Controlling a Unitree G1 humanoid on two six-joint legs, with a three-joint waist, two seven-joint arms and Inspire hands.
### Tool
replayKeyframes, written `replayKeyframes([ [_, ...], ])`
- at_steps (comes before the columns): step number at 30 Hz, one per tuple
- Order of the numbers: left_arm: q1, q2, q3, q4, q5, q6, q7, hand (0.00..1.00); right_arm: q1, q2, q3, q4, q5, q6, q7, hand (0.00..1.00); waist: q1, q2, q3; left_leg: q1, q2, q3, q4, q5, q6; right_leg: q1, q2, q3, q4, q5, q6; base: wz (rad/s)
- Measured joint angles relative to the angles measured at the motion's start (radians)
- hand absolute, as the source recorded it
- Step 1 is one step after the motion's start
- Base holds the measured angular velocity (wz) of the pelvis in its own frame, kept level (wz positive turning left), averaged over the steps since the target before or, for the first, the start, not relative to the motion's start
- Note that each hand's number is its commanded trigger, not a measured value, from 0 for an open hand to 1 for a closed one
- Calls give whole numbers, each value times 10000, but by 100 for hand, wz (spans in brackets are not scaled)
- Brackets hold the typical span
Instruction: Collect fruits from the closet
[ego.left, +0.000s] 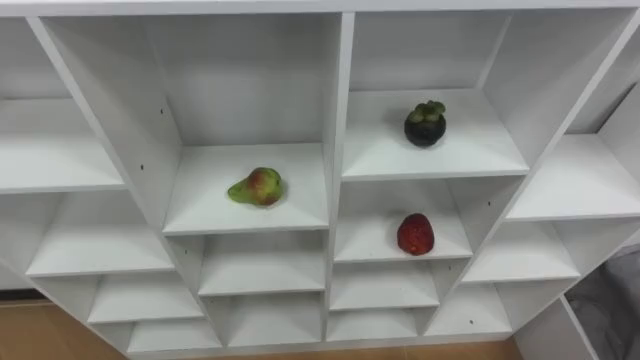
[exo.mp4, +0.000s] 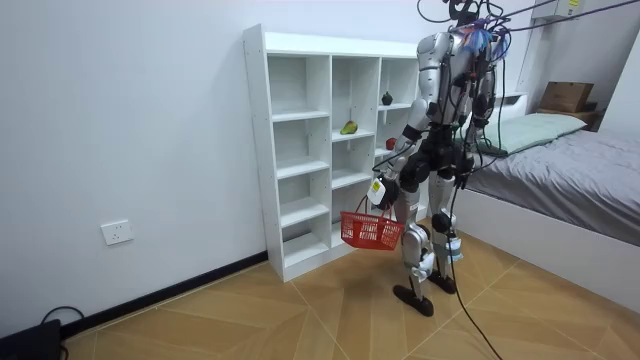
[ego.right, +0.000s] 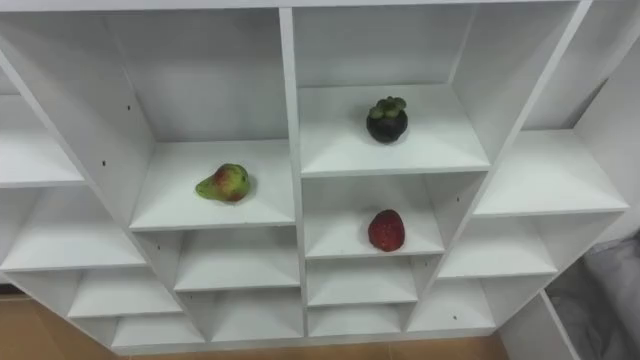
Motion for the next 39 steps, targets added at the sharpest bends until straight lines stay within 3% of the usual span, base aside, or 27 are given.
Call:
replayKeyframes([
  [16,-27,1,-11,61,1,-134,137,100,-61,-4,-9,-1,2,-120,20,0,-78,-9,-2,-44,-32,-15,18,1,-1,6,-3,-29,-6,0,0,0],
  [26,-43,4,-18,-78,0,-602,187,100,-70,9,15,-544,-78,-519,-15,0,-66,-78,-13,-122,-46,10,22,0,-1,-26,-16,-135,-136,11,-1,1],
  [39,-171,1,181,-610,-706,-1509,43,100,539,29,183,-3544,-1088,-915,13,0,24,-115,-26,-170,-28,-11,4,1,-2,-82,-12,-142,-125,14,-8,0],
])
